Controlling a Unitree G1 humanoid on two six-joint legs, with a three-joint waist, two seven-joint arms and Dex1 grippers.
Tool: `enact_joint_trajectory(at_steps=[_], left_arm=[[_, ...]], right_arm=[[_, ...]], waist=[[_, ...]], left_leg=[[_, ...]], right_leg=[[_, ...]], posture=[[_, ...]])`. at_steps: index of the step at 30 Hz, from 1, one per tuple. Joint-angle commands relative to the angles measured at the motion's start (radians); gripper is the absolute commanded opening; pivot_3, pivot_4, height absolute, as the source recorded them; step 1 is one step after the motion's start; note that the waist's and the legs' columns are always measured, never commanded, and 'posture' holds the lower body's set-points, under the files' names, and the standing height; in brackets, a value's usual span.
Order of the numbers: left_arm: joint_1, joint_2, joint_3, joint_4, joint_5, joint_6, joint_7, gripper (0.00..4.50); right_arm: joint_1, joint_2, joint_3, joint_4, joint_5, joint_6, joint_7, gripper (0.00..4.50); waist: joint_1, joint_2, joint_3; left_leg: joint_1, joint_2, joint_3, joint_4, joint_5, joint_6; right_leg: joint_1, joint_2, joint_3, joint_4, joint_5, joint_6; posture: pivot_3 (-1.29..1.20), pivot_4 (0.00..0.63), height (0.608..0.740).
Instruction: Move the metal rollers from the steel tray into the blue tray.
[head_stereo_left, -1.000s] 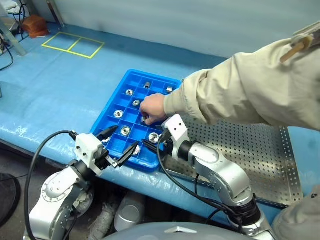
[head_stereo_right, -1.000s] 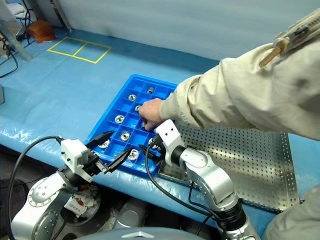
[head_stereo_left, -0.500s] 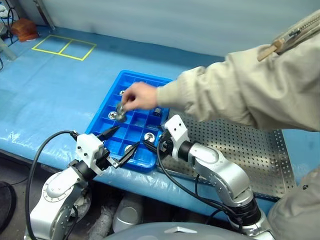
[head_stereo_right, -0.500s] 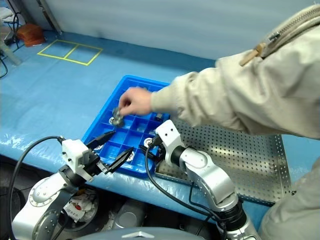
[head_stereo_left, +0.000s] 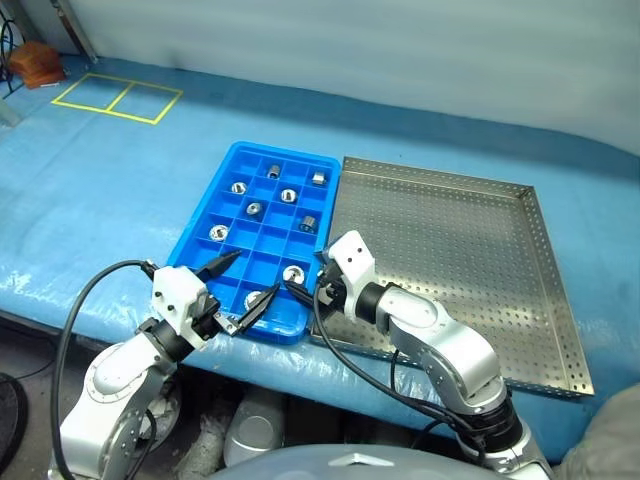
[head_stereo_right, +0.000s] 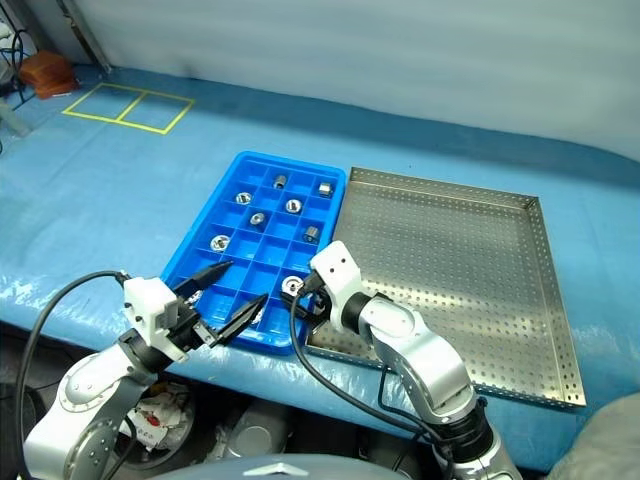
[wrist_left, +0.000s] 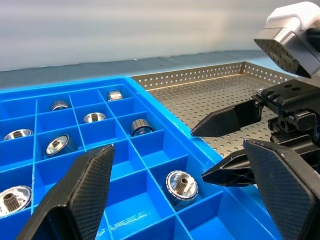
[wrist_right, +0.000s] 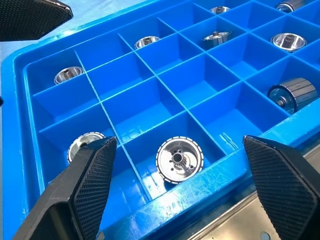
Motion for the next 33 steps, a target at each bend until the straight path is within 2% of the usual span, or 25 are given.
enact_joint_trajectory(at_steps=[1,16,24,33], left_arm=[[-0.006,0.012,-0.003,-0.006,-0.008,-0.001,-0.01,4.5],[-0.01,0.026,0.0,0.001,-0.01,-0.005,-0.018,4.5],[-0.01,0.026,0.003,0.002,-0.008,-0.007,-0.023,4.5],[-0.011,0.024,-0.004,0.003,-0.005,-0.009,-0.024,4.5]], right_arm=[[-0.003,0.001,0.001,-0.041,0.008,-0.009,-0.002,4.26],[-0.01,0.005,0.005,-0.032,0.002,-0.021,-0.001,4.26],[-0.015,0.004,0.009,-0.027,-0.001,-0.025,0.003,4.26],[-0.019,0.002,0.01,-0.026,-0.002,-0.028,0.003,4.26]], waist=[[-0.002,0.0,0.0],[-0.003,0.0,0.0],[-0.003,0.0,0.0],[-0.003,0.0,0.0]], left_leg=[[0.0,0.0,0.0,0.0,0.0,0.0],[0.001,0.0,0.0,0.001,0.0,0.0],[0.003,0.0,0.0,0.003,0.001,-0.001],[0.004,0.0,0.0,0.003,0.001,-0.001]], right_leg=[[0.0,0.0,0.0,0.0,0.0,0.0],[0.0,0.0,0.001,0.003,0.0,0.0],[-0.001,0.0,0.001,0.01,-0.005,-0.008],[0.0,0.0,0.001,0.01,-0.005,-0.008]], posture=[[0.36,0.15,0.74],[0.37,0.15,0.74],[0.37,0.15,0.74],[0.37,0.15,0.74]])
